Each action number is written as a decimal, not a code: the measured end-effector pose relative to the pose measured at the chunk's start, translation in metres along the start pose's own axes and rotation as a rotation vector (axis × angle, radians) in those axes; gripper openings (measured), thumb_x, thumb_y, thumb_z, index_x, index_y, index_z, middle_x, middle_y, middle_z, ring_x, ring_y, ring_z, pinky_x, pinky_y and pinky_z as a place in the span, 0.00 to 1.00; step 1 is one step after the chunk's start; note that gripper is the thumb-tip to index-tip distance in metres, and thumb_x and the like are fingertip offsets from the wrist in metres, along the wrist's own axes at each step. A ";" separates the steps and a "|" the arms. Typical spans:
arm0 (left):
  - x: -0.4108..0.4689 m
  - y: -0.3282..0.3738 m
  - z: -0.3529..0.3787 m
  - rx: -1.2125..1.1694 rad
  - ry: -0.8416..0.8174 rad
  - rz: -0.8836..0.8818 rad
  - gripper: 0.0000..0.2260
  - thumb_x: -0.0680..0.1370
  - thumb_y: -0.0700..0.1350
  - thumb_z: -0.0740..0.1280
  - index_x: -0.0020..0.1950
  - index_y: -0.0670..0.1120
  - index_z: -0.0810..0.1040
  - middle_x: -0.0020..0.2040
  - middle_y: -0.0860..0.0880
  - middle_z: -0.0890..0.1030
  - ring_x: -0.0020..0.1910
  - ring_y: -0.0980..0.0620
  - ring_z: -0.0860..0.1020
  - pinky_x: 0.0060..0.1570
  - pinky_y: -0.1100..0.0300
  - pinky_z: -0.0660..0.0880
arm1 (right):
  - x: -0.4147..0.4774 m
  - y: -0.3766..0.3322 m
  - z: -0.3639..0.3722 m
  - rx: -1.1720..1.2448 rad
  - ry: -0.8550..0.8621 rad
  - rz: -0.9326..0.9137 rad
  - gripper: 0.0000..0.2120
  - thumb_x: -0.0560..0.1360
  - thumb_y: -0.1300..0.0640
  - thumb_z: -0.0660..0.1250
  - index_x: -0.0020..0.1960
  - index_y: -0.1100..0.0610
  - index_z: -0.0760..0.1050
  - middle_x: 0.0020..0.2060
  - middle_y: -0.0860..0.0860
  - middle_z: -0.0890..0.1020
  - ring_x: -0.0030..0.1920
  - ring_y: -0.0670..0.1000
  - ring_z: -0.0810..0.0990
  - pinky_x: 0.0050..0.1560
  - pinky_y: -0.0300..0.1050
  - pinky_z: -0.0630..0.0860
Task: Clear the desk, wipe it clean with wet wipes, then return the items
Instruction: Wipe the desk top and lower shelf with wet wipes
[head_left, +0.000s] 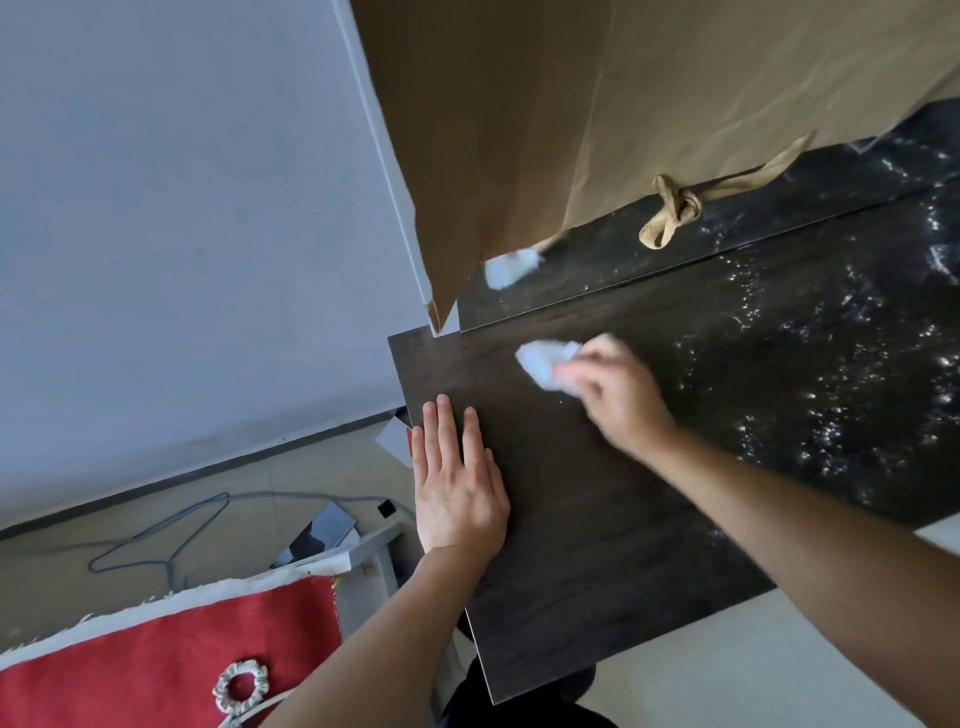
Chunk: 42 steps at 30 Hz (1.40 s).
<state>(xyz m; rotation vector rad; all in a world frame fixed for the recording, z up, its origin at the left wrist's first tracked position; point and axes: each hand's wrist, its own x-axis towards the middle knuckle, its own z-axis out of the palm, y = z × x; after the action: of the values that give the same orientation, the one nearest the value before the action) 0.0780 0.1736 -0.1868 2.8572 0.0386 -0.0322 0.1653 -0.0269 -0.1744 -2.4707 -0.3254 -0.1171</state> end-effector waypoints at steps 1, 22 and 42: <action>0.000 0.000 0.000 0.000 -0.001 -0.002 0.21 0.81 0.47 0.51 0.72 0.41 0.65 0.76 0.39 0.59 0.76 0.41 0.53 0.74 0.44 0.54 | 0.018 0.015 -0.006 -0.050 0.090 0.104 0.13 0.73 0.59 0.60 0.46 0.58 0.83 0.43 0.57 0.77 0.44 0.59 0.77 0.45 0.40 0.67; -0.008 0.026 -0.008 0.018 -0.047 -0.118 0.21 0.81 0.43 0.53 0.73 0.41 0.63 0.76 0.38 0.56 0.76 0.39 0.52 0.75 0.45 0.51 | -0.062 -0.008 -0.035 -0.158 -0.181 0.155 0.11 0.73 0.62 0.65 0.51 0.51 0.81 0.44 0.54 0.76 0.41 0.57 0.78 0.39 0.44 0.71; -0.070 0.111 0.027 0.047 0.062 -0.273 0.21 0.78 0.46 0.53 0.68 0.39 0.69 0.74 0.37 0.62 0.74 0.39 0.57 0.72 0.45 0.55 | 0.028 0.114 -0.090 -0.114 -0.109 0.034 0.12 0.74 0.65 0.67 0.53 0.53 0.83 0.43 0.56 0.77 0.42 0.59 0.77 0.40 0.40 0.65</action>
<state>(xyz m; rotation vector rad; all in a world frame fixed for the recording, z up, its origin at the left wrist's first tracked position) 0.0104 0.0583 -0.1796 2.8771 0.4455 -0.0007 0.2219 -0.1633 -0.1648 -2.6002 -0.3306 0.0136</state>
